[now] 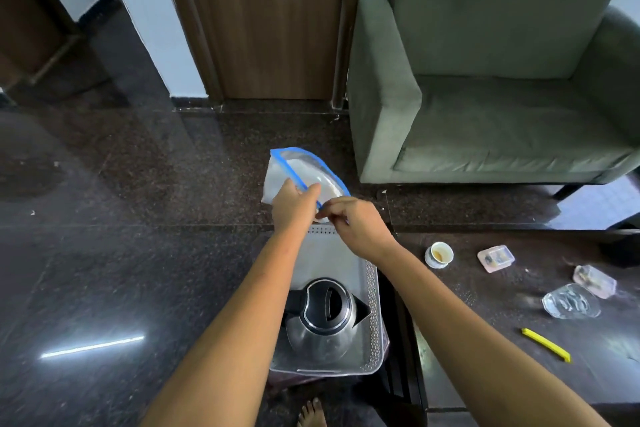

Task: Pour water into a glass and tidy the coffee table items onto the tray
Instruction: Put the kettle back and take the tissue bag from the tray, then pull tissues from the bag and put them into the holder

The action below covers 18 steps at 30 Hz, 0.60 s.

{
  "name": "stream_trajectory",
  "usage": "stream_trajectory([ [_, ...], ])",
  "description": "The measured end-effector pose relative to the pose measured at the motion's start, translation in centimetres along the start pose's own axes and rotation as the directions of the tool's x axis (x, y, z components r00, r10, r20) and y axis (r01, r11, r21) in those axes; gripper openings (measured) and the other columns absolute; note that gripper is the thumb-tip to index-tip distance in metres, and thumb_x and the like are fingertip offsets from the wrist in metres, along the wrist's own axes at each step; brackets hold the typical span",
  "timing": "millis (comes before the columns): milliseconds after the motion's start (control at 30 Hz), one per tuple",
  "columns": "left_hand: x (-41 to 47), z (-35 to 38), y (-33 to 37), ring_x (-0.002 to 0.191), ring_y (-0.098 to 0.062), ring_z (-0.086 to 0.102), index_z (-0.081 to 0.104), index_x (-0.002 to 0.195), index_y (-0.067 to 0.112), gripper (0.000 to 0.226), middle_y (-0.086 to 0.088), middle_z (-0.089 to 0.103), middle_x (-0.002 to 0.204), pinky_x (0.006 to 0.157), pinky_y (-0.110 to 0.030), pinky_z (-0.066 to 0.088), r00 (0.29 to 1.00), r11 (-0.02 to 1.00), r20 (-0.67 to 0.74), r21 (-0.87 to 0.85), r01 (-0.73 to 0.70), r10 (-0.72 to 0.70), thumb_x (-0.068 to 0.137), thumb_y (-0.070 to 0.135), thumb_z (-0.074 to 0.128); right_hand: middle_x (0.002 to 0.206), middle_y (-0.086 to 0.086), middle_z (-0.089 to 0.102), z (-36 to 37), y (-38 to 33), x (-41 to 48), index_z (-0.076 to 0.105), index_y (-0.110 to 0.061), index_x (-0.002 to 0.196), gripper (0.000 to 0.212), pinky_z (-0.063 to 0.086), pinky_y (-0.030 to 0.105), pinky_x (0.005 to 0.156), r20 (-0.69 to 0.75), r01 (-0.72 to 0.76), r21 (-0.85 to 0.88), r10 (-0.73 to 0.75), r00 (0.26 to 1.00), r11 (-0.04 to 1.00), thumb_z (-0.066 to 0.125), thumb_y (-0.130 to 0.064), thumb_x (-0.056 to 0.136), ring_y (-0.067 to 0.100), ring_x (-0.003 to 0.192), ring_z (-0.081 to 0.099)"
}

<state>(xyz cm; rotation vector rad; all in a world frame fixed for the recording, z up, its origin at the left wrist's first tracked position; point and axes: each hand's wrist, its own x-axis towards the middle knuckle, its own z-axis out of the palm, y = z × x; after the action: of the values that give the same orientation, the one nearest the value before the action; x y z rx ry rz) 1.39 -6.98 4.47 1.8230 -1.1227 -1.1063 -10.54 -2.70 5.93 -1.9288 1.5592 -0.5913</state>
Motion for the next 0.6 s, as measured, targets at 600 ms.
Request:
stream_trajectory([
  [600,-7.8,3.1,5.2,0.112,-0.023,0.052,0.063,0.092,0.003,0.017,-0.006,0.051,0.122,0.095,-0.036,0.044,0.812,0.816,-0.082,0.093,-0.571,0.577,0.091,0.017,0.052,0.143,0.013,0.043,-9.6,-2.2,0.8,0.037,-0.004,0.138,0.057,0.038,0.032,0.102,-0.232,-0.069,-0.191,0.023,0.972,0.979,0.059,-0.009,0.087,0.029,0.128,0.044],
])
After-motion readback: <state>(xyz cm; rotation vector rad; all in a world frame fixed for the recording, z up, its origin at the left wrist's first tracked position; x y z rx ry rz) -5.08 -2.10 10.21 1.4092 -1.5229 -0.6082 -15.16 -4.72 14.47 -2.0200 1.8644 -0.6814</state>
